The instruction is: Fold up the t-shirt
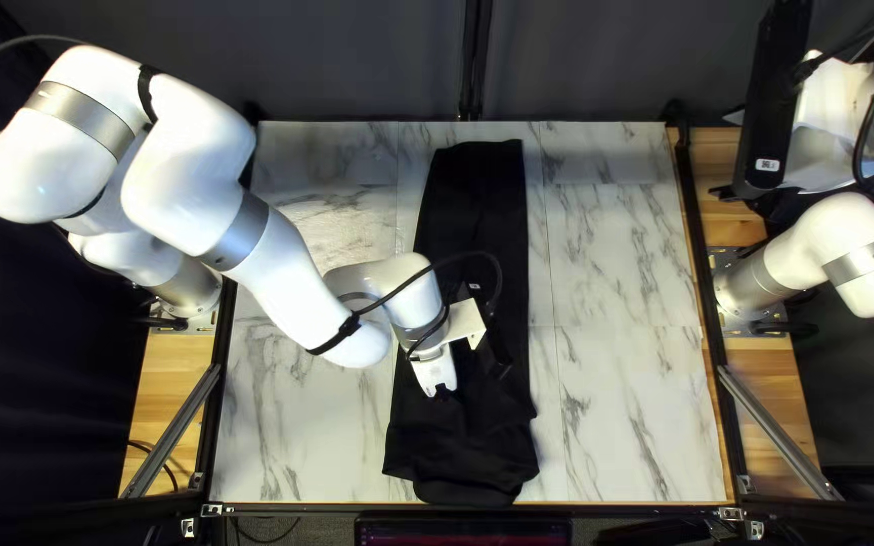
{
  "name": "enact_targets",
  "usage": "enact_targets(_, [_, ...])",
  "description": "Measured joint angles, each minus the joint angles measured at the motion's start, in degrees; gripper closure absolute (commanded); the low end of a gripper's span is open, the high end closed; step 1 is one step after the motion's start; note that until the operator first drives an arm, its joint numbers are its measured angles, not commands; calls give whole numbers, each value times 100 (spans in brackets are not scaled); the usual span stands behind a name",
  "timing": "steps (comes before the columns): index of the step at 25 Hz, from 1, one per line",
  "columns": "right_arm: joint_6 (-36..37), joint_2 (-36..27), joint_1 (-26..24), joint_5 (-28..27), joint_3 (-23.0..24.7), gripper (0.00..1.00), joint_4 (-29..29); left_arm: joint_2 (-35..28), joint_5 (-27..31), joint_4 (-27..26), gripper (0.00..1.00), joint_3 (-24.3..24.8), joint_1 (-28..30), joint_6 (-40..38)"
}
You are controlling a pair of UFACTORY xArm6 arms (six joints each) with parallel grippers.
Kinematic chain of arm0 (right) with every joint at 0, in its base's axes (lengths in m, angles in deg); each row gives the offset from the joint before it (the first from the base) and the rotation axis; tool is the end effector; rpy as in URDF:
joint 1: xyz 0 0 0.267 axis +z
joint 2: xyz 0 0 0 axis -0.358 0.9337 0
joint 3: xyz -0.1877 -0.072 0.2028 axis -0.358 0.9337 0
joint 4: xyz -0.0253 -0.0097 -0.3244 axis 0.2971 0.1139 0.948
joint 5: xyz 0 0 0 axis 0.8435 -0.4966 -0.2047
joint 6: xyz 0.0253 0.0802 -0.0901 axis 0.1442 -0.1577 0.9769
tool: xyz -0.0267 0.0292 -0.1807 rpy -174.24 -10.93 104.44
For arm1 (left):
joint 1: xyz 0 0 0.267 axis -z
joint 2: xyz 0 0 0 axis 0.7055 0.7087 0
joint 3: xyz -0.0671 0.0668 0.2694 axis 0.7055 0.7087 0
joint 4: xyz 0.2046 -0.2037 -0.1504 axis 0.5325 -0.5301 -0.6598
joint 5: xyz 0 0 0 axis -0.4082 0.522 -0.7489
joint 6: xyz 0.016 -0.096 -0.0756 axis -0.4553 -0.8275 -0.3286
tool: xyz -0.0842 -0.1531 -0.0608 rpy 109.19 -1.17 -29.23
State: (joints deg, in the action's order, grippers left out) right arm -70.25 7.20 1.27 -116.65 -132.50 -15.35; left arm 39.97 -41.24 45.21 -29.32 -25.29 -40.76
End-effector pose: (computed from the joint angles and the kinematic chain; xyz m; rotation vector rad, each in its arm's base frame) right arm 0.2438 -0.0312 0.4157 2.7746 -0.1860 0.4160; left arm 0.4664 -0.1981 0.0840 2.7086 0.4119 0.2152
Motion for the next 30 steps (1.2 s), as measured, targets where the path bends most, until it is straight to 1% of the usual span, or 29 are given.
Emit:
enact_targets(1, [0, 0, 0, 0, 0, 0, 0, -2, -18, -2, 0, 16, 1, 0])
enact_targets(8, [0, 0, 0, 0, 0, 0, 0, -4, -45, 57, 0, 29, -38, -37])
enact_targets(13, [0, 0, 0, 0, 0, 0, 0, -24, -26, 266, 0, -2, -18, -215])
enact_targets(16, [0, 0, 0, 0, 0, 0, 0, -12, 10, 493, 0, -43, 13, -429])
enact_targets(18, [0, 0, 0, 0, 0, 0, 0, -3, 75, 874, 0, -113, 77, -789])
enact_targets(20, [0, 0, 0, 0, 0, 0, 0, 48, 212, 1389, 0, -274, 192, -1209])
enact_targets(23, [0, 0, 0, 0, 0, 0, 0, 309, 608, 2187, 0, -779, 384, -1689])
enact_targets(26, [0, 0, 0, 0, 0, 0, 0, 659, 1018, 2701, 0, -1288, 493, -1844])
enact_targets(30, [0, 0, 0, 0, 0, 0, 0, 1026, 1462, 3103, 0, -1851, 553, -1753])
